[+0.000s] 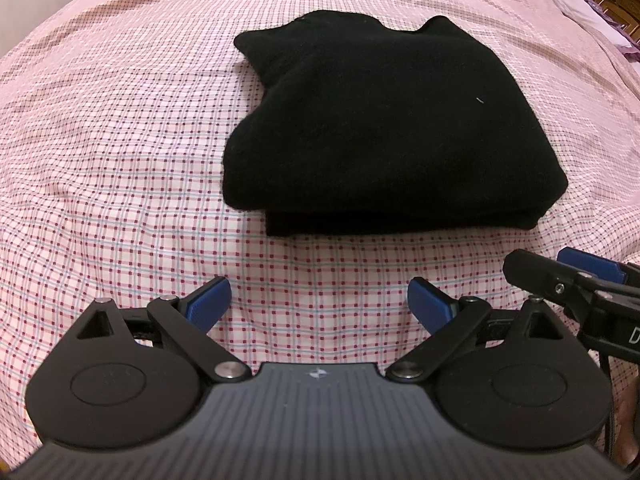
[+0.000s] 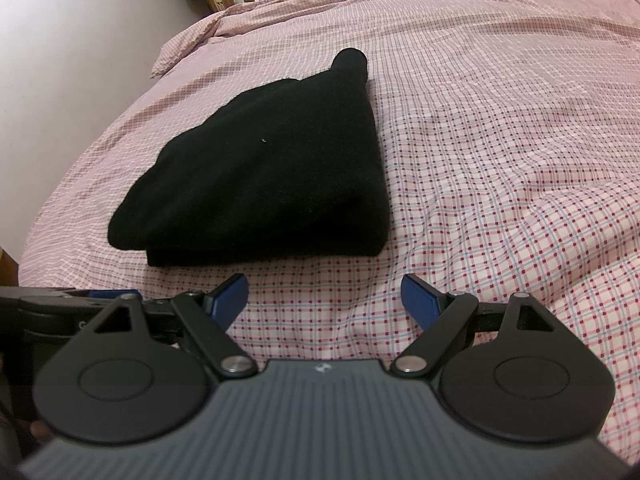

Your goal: Fold small clothes

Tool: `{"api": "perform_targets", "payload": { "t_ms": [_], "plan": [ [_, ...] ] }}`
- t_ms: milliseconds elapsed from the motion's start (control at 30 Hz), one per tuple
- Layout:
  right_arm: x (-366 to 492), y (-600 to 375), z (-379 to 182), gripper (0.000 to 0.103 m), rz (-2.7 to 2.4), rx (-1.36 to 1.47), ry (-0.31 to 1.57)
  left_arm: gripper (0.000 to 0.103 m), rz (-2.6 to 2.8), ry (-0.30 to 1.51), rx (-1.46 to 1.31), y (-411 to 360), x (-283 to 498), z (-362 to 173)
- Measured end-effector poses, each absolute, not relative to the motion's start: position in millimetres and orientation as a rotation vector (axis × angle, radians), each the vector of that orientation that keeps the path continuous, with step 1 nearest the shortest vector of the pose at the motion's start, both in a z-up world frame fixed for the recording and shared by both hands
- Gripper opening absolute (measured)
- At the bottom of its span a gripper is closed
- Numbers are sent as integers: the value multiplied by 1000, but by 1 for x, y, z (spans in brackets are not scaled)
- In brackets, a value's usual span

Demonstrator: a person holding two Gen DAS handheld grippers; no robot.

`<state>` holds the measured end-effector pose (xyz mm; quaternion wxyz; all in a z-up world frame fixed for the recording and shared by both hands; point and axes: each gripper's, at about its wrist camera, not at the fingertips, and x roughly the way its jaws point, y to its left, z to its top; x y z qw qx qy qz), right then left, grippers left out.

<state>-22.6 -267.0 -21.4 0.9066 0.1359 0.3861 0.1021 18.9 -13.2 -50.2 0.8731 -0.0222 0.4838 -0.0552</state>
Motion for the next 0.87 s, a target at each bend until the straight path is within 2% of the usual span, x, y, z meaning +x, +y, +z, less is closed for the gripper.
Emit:
{"api": "perform_targets", "payload": {
  "t_ms": [867],
  "plan": [
    [-25,-266,-18,85,210,278,787,97,-119,999,-40,-17,19,-45]
  ]
}}
